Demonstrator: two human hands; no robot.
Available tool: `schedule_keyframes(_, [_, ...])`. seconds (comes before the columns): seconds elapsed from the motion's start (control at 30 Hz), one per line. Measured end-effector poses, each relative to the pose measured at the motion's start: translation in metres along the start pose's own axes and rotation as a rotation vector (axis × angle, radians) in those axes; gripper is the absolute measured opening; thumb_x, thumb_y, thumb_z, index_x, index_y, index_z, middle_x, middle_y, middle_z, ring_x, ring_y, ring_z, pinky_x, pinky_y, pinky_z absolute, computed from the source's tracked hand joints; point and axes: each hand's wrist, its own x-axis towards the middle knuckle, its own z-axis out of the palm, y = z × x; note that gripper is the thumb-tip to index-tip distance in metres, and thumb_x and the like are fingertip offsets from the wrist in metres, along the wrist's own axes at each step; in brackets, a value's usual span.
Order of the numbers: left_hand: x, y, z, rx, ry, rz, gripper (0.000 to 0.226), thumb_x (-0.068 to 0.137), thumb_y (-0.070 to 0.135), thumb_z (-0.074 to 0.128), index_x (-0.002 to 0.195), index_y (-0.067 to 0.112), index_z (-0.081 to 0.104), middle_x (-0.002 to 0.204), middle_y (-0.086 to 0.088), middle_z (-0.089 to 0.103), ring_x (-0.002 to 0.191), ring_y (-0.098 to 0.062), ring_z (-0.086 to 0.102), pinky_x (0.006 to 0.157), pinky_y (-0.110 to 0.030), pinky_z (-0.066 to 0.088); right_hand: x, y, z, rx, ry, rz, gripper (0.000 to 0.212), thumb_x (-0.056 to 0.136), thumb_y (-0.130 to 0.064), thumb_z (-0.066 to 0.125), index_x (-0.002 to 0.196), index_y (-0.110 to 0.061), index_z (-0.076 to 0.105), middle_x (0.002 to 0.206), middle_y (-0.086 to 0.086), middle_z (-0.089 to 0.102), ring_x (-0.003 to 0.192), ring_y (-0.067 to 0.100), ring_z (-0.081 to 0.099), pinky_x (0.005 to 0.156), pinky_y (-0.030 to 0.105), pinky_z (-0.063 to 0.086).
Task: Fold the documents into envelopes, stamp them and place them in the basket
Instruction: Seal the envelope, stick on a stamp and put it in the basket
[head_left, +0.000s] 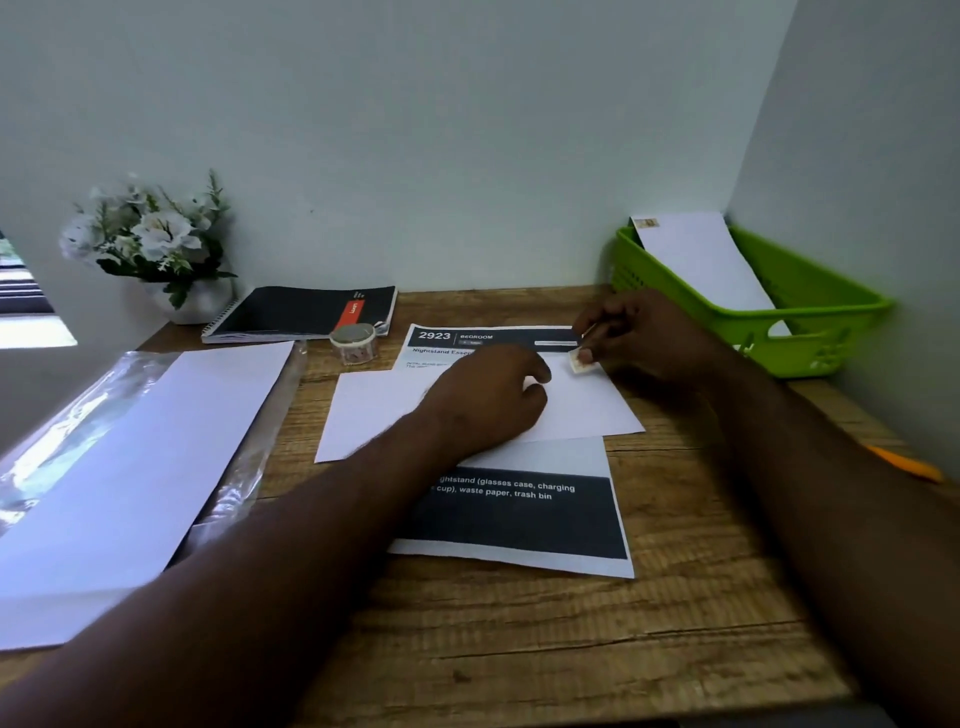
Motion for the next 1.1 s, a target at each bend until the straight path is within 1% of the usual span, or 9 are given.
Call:
schedule_keyframes(0.13, [0.021, 0.009, 0.01, 0.057, -0.019, 0.003, 0.03, 0.09, 0.044, 0.059, 0.106, 0.02, 0.064, 0.111, 0.003, 0.064, 0.101, -0.016, 0.057, 0.078, -0.025, 0.039, 0.0, 0.006, -0.002, 0.023, 0.024, 0.009, 0.023, 0.074, 0.008, 0.072, 0.09, -0.009, 0.068, 0.069, 0.003, 0.072, 0.072, 0.012, 0.069, 0.067, 0.017, 0.051])
schedule_keyframes(0.2, [0.027, 0.009, 0.018, -0.001, -0.02, -0.014, 0.036, 0.085, 0.05, 0.063, 0.104, 0.02, 0.06, 0.107, 0.004, 0.063, 0.098, -0.015, 0.057, 0.075, -0.027, 0.039, 0.002, 0.009, -0.002, 0.024, 0.034, 0.01, 0.023, 0.075, 0.009, 0.071, 0.091, -0.006, 0.067, 0.065, -0.001, 0.071, 0.068, 0.007, 0.068, 0.063, 0.014, 0.05])
schedule_keyframes(0.27, [0.026, 0.006, 0.027, -0.024, 0.01, 0.0, 0.038, 0.082, 0.051, 0.066, 0.104, 0.021, 0.057, 0.106, 0.004, 0.062, 0.098, -0.016, 0.056, 0.079, -0.03, 0.044, 0.003, 0.011, 0.0, 0.014, 0.051, 0.009, 0.022, 0.075, 0.009, 0.071, 0.091, -0.005, 0.067, 0.066, 0.0, 0.071, 0.067, 0.007, 0.068, 0.063, 0.016, 0.05])
schedule_keyframes(0.37, [0.026, 0.002, 0.032, 0.002, 0.03, 0.034, 0.04, 0.083, 0.051, 0.064, 0.11, 0.022, 0.056, 0.109, 0.002, 0.061, 0.102, -0.017, 0.054, 0.087, -0.032, 0.043, 0.006, 0.016, 0.0, -0.021, 0.093, 0.007, 0.022, 0.074, 0.008, 0.072, 0.09, -0.007, 0.068, 0.073, 0.009, 0.07, 0.072, 0.014, 0.068, 0.071, 0.029, 0.054])
schedule_keyframes(0.5, [0.026, 0.001, 0.031, 0.031, -0.001, 0.039, 0.052, 0.087, 0.052, 0.058, 0.132, 0.03, 0.045, 0.122, 0.002, 0.057, 0.116, -0.021, 0.047, 0.099, -0.035, 0.036, 0.007, 0.022, 0.001, -0.034, 0.114, 0.024, 0.024, 0.073, 0.006, 0.074, 0.092, -0.007, 0.068, 0.079, 0.015, 0.071, 0.076, 0.018, 0.069, 0.077, 0.038, 0.055])
schedule_keyframes(0.6, [0.028, -0.002, 0.036, 0.116, -0.034, 0.04, 0.059, 0.091, 0.056, 0.049, 0.143, 0.034, 0.034, 0.128, 0.0, 0.051, 0.122, -0.022, 0.042, 0.1, -0.036, 0.032, 0.007, 0.026, 0.002, -0.048, 0.128, 0.024, 0.024, 0.072, 0.004, 0.076, 0.089, -0.012, 0.069, 0.08, 0.014, 0.071, 0.075, 0.014, 0.068, 0.077, 0.037, 0.055])
schedule_keyframes(0.8, [0.029, -0.002, 0.037, 0.179, -0.048, 0.04, 0.054, 0.093, 0.057, 0.041, 0.144, 0.038, 0.034, 0.128, -0.002, 0.046, 0.122, -0.022, 0.039, 0.099, -0.035, 0.032, 0.007, 0.027, 0.003, -0.039, 0.121, 0.045, 0.019, 0.074, 0.003, 0.075, 0.082, -0.013, 0.069, 0.073, 0.008, 0.072, 0.072, 0.012, 0.069, 0.072, 0.026, 0.055])
schedule_keyframes(1.0, [0.029, -0.001, 0.036, 0.21, -0.078, 0.04, 0.052, 0.095, 0.056, 0.036, 0.145, 0.044, 0.03, 0.124, -0.002, 0.045, 0.12, -0.023, 0.038, 0.099, -0.036, 0.03, 0.008, 0.029, 0.003, -0.048, 0.119, 0.048, 0.022, 0.074, 0.001, 0.076, 0.078, -0.018, 0.068, 0.073, 0.006, 0.072, 0.071, 0.012, 0.068, 0.073, 0.027, 0.056])
schedule_keyframes(1.1, [0.029, 0.0, 0.037, 0.214, -0.08, 0.036, 0.051, 0.095, 0.055, 0.036, 0.145, 0.046, 0.029, 0.123, -0.001, 0.045, 0.118, -0.023, 0.038, 0.098, -0.035, 0.03, 0.007, 0.028, 0.004, -0.062, 0.117, 0.045, 0.022, 0.074, 0.003, 0.075, 0.079, -0.017, 0.068, 0.073, 0.005, 0.071, 0.068, 0.006, 0.068, 0.069, 0.02, 0.054])
